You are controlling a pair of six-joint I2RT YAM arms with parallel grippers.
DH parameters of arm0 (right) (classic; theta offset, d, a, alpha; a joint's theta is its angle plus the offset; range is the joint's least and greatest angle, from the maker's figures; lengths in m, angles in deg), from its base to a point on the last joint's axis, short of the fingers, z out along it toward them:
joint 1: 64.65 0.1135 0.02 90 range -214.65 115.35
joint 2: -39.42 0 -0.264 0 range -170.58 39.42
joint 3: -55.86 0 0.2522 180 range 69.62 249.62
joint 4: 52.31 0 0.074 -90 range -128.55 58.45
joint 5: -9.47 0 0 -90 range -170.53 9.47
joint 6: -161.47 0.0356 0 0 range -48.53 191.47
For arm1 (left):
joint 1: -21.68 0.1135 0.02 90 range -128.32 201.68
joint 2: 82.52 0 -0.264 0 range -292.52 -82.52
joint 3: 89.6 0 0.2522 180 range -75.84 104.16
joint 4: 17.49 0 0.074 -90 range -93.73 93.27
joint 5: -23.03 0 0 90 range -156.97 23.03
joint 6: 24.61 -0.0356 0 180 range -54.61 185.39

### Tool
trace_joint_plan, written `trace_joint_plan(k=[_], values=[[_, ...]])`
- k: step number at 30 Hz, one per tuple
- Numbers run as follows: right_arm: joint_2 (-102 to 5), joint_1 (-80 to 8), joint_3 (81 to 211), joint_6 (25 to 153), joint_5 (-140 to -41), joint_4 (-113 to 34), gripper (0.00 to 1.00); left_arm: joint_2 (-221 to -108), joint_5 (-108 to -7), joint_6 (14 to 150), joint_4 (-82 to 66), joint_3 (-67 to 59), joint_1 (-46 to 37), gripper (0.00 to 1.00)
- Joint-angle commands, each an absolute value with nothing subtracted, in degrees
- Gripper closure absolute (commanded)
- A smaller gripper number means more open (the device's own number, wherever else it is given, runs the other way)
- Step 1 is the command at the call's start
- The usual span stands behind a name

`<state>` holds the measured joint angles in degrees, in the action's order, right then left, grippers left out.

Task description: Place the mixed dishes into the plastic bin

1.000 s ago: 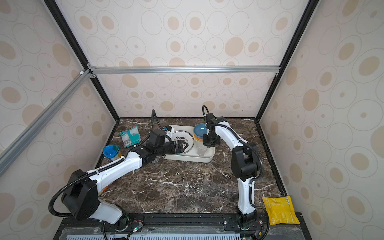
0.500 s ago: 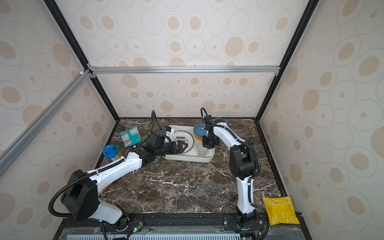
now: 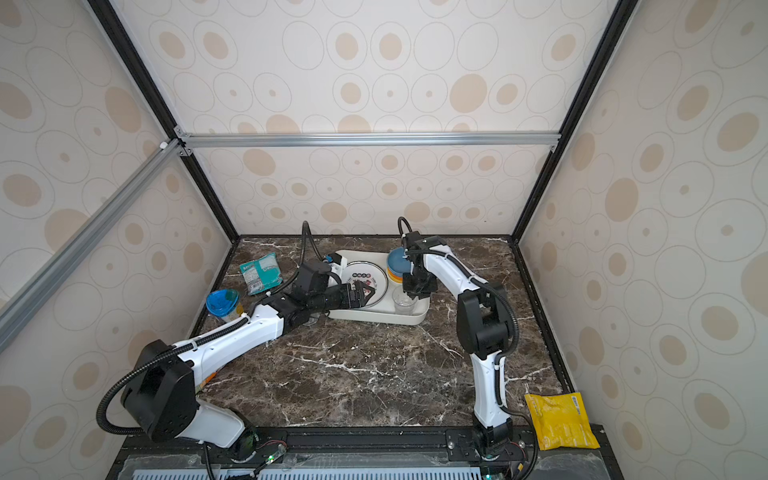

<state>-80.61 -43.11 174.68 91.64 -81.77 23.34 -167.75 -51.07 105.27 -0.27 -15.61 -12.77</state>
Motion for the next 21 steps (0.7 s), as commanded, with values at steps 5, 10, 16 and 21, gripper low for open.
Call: trace_joint_plan(k=[5, 10, 16, 21], values=[[-77.26, -42.63, 176.32, 91.95, -79.6, 24.73, 0.75, -165.89, -52.58, 105.82, -0.69, -15.1, -12.38, 0.04], [-73.55, -42.66, 175.13, 92.04, -78.01, 23.46, 0.72, -164.98, -53.56, 105.91, 0.12, -15.37, -12.16, 0.05], [-69.08, -42.64, 172.92, 92.43, -78.06, 21.34, 0.69, -163.49, -55.56, 106.04, 2.18, -15.72, -11.42, 0.07], [-63.85, -42.51, 167.98, 92.58, -81.67, 16.1, 0.68, -161.65, -57.26, 106.18, 4.63, -16.45, -10.18, 0.11]])
